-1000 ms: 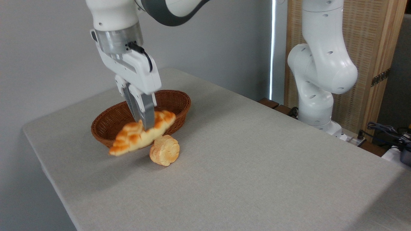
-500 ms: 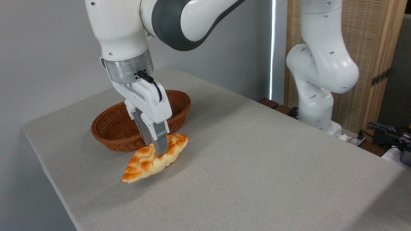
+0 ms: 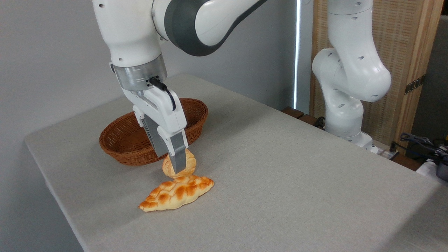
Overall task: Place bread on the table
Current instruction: 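Open the gripper and raise it away from the croissant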
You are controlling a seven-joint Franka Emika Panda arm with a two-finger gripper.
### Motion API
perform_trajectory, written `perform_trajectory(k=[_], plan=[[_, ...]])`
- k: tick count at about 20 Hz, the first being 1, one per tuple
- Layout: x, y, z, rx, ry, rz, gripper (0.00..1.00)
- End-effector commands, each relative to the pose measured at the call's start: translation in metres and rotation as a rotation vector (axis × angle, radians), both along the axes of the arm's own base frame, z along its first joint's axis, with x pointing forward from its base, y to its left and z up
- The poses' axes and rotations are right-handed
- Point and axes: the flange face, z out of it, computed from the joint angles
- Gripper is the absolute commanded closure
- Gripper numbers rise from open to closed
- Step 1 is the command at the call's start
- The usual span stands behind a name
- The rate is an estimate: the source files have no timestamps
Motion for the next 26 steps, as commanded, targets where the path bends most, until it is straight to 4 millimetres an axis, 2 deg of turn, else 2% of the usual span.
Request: perform_trajectory(k=[1, 3, 4, 6, 9, 14, 17, 23, 26], plan=[[-0.017, 0.005, 0.048, -0.010, -0.086, 0.004, 0.00], [-0.025, -0.003, 0.061, -0.019, -0.095, 0.032, 0.00], [-0.028, -0.020, 0.061, -0.017, -0.086, 0.066, 0.00], [-0.034, -0.024, 0.066, -0.013, -0.068, 0.164, 0.00], [-0.036, -0.016, 0.080, -0.016, -0.088, 0.176, 0.00], [-0.037, 0.013, 0.101, 0.023, -0.089, 0.106, 0.00], [-0.037, 0.016, 0.102, 0.027, -0.089, 0.091, 0.00], [-0.037, 0.047, 0.103, 0.029, -0.090, 0.092, 0.00], [-0.037, 0.049, 0.102, 0.027, -0.088, 0.100, 0.00]])
